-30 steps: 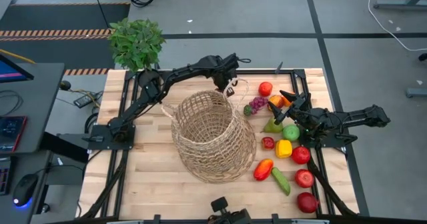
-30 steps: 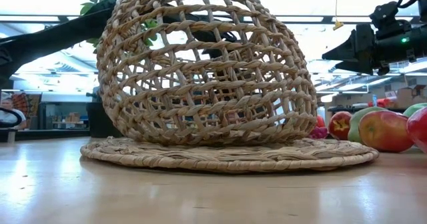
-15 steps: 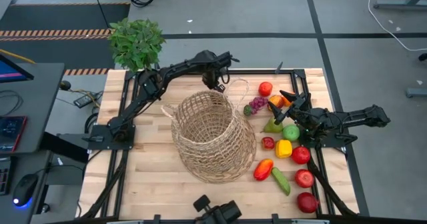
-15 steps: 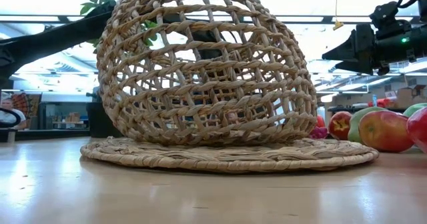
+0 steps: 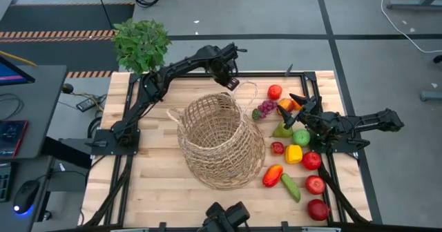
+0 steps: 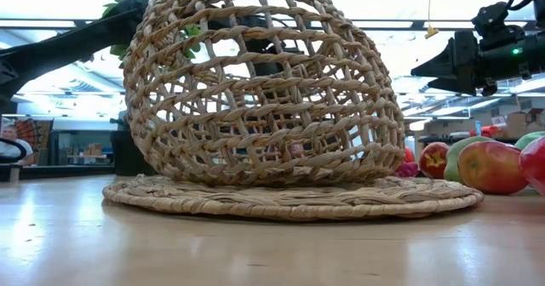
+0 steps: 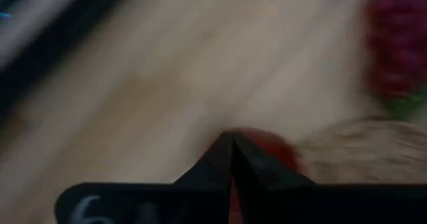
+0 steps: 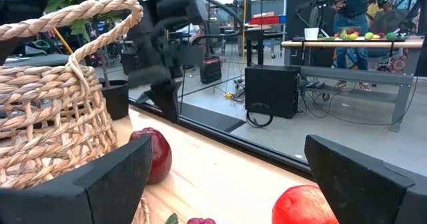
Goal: Build produce basket
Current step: Put the dark red apple into the brown basket
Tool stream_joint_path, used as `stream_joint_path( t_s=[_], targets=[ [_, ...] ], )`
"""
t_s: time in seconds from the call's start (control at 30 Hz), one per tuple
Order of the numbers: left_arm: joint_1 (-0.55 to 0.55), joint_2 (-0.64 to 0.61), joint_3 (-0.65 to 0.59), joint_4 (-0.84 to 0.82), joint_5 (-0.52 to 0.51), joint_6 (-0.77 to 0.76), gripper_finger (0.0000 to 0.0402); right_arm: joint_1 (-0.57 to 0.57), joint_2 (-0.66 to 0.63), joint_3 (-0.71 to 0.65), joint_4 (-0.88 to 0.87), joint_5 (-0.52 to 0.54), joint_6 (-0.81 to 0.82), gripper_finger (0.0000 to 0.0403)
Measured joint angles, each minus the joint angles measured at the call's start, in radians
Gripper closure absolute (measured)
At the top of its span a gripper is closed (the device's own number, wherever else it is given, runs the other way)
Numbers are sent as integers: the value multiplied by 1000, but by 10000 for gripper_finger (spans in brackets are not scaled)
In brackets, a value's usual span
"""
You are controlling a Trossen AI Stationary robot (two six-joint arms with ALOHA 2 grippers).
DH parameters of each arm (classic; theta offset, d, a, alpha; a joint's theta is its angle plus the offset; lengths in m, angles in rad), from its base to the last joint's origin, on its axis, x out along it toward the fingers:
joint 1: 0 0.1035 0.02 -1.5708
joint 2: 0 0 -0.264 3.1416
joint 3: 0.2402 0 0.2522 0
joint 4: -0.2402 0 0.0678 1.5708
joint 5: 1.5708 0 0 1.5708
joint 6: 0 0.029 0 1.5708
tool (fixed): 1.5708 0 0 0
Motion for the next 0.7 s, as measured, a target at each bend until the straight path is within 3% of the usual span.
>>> stream_joint_path(
  t_s=[0.2, 0.47, 0.7],
  targets=[
    [11, 0, -1, 40, 222, -26, 396, 0, 0, 0, 0, 0, 0, 7],
    [6, 8, -28, 46, 293, 8, 397, 0, 0, 0, 0, 0, 0, 7],
    [-2, 10, -73, 51, 281, 16, 396, 0, 0, 0, 0, 0, 0, 7]
  ],
)
